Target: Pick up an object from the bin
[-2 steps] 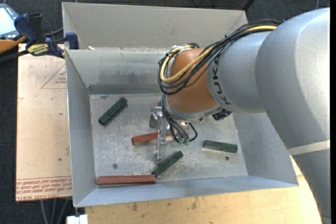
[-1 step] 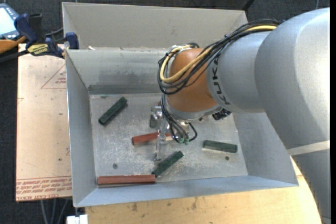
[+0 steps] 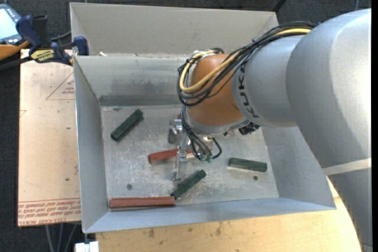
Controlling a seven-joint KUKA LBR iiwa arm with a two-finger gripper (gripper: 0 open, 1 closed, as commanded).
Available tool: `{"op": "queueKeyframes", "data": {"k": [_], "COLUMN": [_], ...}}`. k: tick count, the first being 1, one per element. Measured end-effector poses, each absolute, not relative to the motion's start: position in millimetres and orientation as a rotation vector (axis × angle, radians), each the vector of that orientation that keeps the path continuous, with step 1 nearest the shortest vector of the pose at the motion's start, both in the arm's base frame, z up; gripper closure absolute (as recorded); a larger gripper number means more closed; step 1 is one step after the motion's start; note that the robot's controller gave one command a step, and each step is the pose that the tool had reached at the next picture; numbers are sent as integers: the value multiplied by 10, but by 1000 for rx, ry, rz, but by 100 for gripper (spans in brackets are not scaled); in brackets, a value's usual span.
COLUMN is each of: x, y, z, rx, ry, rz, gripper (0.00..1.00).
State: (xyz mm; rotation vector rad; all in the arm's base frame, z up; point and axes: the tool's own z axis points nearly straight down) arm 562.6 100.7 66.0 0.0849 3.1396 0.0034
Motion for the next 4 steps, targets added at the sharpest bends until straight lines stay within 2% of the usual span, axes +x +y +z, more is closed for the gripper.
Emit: {"op": "queueKeyframes", "data": {"k": [1,2,3,4], "x": [5632,5645,5653,5668], "y": [1010,1011,1012,1015], "z": [663,686,833,1467], "rx": [87,87,88,88], "ry": [3139,3137,3137,3133], "rz": [4,4,4,5], "gripper": [0,100,100,100]}}
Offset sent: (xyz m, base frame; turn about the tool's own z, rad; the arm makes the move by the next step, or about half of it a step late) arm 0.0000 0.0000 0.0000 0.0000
